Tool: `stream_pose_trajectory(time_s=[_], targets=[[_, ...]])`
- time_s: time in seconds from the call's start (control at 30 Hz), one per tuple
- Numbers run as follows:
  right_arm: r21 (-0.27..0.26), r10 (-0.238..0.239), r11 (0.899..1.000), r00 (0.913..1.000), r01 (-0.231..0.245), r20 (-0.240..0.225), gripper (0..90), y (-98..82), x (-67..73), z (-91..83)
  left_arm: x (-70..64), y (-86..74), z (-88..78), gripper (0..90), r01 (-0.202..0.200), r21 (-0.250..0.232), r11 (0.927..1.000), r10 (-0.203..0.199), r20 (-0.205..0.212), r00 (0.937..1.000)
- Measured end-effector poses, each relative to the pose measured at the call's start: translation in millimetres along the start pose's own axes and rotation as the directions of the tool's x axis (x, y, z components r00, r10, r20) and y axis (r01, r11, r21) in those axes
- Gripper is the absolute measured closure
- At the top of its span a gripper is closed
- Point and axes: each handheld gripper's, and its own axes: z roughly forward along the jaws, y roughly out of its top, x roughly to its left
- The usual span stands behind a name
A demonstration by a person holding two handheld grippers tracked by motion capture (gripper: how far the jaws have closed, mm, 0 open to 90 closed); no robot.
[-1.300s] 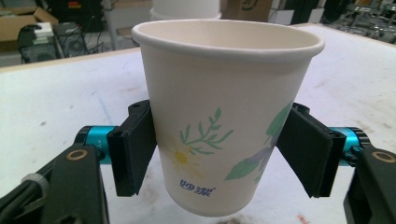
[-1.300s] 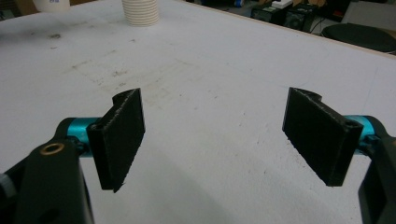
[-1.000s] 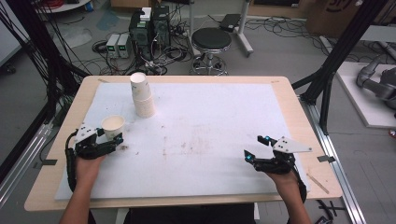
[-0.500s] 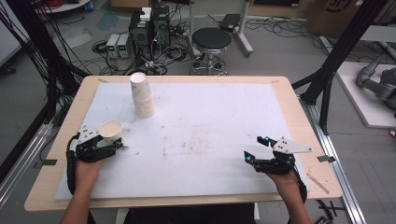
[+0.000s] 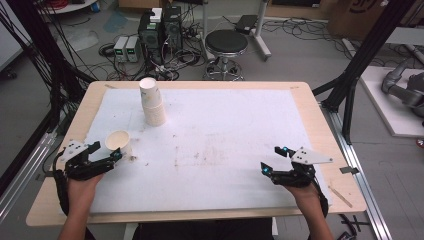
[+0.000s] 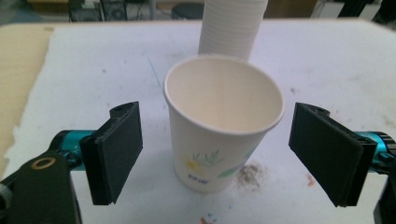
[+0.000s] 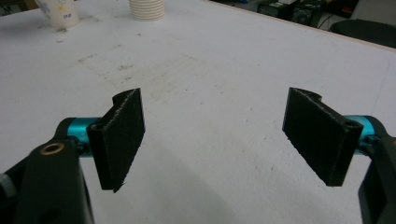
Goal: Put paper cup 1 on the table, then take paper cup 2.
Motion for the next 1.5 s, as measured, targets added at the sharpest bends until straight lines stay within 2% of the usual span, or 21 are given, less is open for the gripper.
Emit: stream_pose_trajectory(time_s=[0.03, 0.07, 0.17, 0.23, 0.3, 0.37, 0.47, 0.63, 0.7, 0.97, 1.1, 1.33, 1.5], targets=[[0.0, 0.0, 1.0, 1.0, 0.0, 0.0, 21.6, 0.0, 0.0, 0.0, 0.0, 0.0, 0.0, 17.5, 0.0, 0.0, 1.0, 0.0, 0.0, 1.0], [0.001, 0.001, 1.0, 1.0, -0.001, 0.0, 21.6, 0.1, -0.3, -0.2, -1.5, 1.6, -1.1, 17.5, 0.001, -0.02, 0.9998, -0.001, 0.009, 1.0], [0.001, -0.005, 1.0, 1.0, 0.005, 0.004, 21.6, 0.2, -1.0, -0.4, -9.5, 7.3, -2.1, 16.2, 0.028, -0.106, 0.9939, -0.019, 0.085, 0.9962], [0.008, -0.002, 1.0, 0.9998, 0.002, 0.019, 21.6, 0.5, -0.4, 0.0, -16.2, 9.3, -1.0, 16.1, 0.033, -0.156, 0.9872, -0.009, 0.148, 0.9889], [0.022, -0.014, 1.0, 0.9992, 0.014, 0.038, 21.6, 1.2, 0.2, 1.0, -23.5, 10.6, 0.9, 16.0, 0.026, -0.187, 0.982, 0.011, 0.194, 0.9809], [0.027, -0.024, 0.999, 0.9986, 0.022, 0.047, 21.5, 2.1, 1.1, 2.4, -28.7, 11.3, 2.7, 16.1, 0.016, -0.208, 0.978, 0.032, 0.223, 0.9743], [0.031, -0.017, 0.999, 0.9984, 0.015, 0.055, 21.6, 4.1, 1.9, 4.6, -33.7, 11.4, 5.8, 16.1, -0.004, -0.213, 0.9771, 0.059, 0.254, 0.9655], [0.021, -0.005, 1.0, 0.9978, 0.003, 0.065, 21.6, 5.3, 1.3, 4.2, -40.6, 11.3, 12.6, 16.2, -0.017, -0.208, 0.9779, 0.074, 0.268, 0.9606], [0.019, -0.001, 1.0, 0.9975, -0.001, 0.071, 21.5, 3.9, -0.8, 2.8, -42.0, 11.4, 15.2, 16.3, -0.031, -0.201, 0.9791, 0.085, 0.265, 0.9605], [-0.004, 0.037, 0.999, 0.9956, -0.036, 0.086, 21.6, 0.5, -8.2, -6.7, -43.2, 11.6, 19.0, 16.3, -0.031, -0.192, 0.981, 0.08, 0.255, 0.9635], [0.001, 0.039, 0.999, 0.9954, -0.039, 0.088, 21.6, -2.4, -10.5, -7.5, -43.6, 14.7, 20.2, 16.4, -0.034, -0.192, 0.9807, 0.082, 0.247, 0.9656], [0.009, 0.026, 1.0, 0.9958, -0.027, 0.088, 21.6, -3.0, -7.5, -9.4, -42.3, 23.7, 26.1, 16.4, -0.029, -0.198, 0.9798, 0.079, 0.253, 0.9642], [0.007, 0.028, 1.0, 0.9957, -0.029, 0.088, 21.6, -3.1, -5.5, -12.0, -44.2, 32.3, 31.2, 16.5, -0.041, -0.198, 0.9792, 0.094, 0.263, 0.9603]])
